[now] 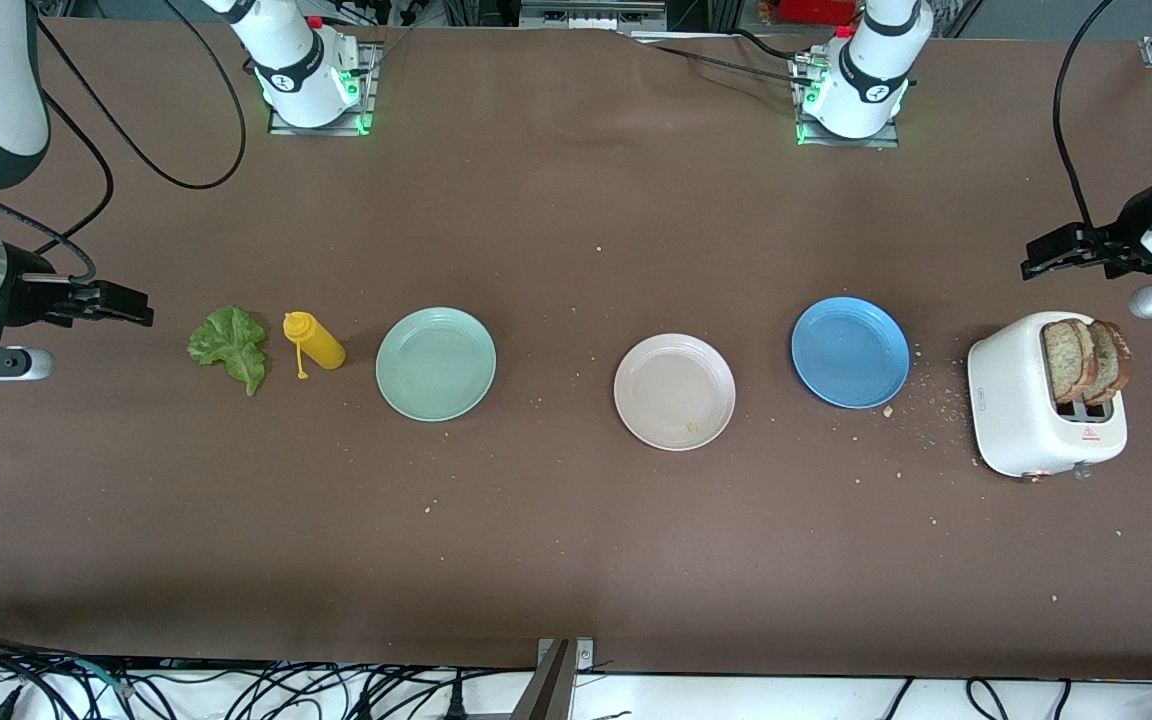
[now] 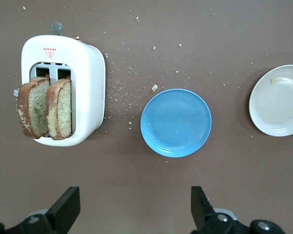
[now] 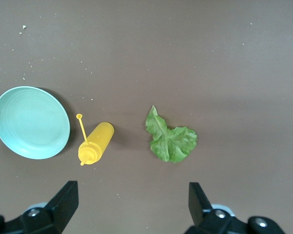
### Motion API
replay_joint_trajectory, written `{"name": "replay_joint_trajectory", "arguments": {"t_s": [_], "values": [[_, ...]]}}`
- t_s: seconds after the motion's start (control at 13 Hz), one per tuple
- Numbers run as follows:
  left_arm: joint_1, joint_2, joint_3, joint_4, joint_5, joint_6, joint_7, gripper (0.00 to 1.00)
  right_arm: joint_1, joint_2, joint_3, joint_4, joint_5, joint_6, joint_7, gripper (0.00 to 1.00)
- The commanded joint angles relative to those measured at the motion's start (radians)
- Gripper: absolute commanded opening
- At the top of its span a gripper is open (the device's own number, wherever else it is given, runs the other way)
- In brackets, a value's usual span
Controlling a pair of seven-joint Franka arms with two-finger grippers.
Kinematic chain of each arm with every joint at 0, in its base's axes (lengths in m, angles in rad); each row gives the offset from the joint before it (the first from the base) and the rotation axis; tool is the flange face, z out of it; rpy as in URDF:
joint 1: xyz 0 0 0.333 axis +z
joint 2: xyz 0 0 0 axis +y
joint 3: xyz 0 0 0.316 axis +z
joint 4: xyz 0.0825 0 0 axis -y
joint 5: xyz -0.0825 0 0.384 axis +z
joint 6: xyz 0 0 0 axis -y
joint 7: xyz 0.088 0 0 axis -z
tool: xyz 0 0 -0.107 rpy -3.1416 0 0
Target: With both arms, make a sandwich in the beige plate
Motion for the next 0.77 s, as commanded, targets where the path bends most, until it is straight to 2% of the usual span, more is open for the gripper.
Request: {"name": "replay_joint_trajectory", "arguments": {"t_s": [0.0,0.69], "values": [[0.006,0.013,0.001,0.023,-0.016,-0.021,0.018,1.00,-0.009,-0.005,0.001,-0.001,0.003,0.004,0.003,1.00],[0.010,0.019,0.002,0.031,-0.018,-0.018,0.017,1.00,-0.011,-0.008,-0.004,-0.001,-0.003,-0.023,-0.003,1.00]]}}
